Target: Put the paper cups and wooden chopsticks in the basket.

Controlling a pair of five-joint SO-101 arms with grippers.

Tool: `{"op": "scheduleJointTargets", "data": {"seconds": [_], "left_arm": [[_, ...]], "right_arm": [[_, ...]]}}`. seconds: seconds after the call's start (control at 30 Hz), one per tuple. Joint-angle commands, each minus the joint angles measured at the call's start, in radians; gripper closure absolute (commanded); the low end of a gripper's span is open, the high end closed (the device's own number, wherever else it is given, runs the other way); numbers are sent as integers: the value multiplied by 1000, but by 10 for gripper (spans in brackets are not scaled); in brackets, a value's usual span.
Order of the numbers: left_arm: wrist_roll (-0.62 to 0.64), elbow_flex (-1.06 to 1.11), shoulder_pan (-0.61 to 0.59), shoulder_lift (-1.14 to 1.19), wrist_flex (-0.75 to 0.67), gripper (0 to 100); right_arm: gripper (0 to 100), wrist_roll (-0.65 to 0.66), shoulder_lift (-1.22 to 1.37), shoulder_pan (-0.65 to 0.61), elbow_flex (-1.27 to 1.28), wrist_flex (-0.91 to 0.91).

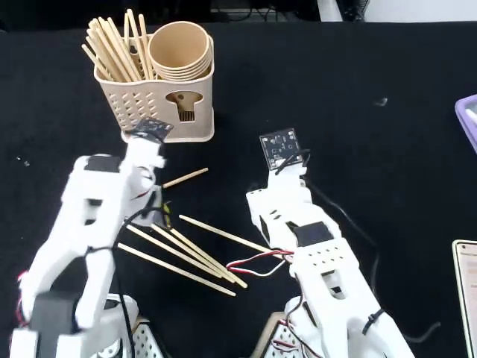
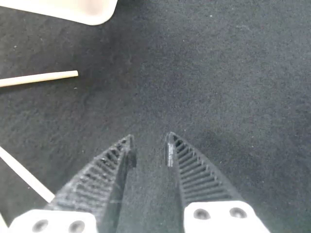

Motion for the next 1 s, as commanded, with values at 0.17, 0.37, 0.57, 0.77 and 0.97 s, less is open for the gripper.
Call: {"op": "scheduleJointTargets", "data": {"seconds": [0.17,0.37,0.57,0.77,0.97], "left_arm": [[470,-116,73,230,43,734],[749,-105,73,253,41,734],[769,-107,76,345,15,734],[755,-110,82,454,-94,813],[651,-110,73,466,-97,947]], "right_arm": [[894,2,-41,14,-16,-15],[894,2,-41,11,-16,-15],[894,2,-41,12,-15,-14],[894,2,-41,14,-15,-14],[894,2,-41,14,-15,-14]]}}
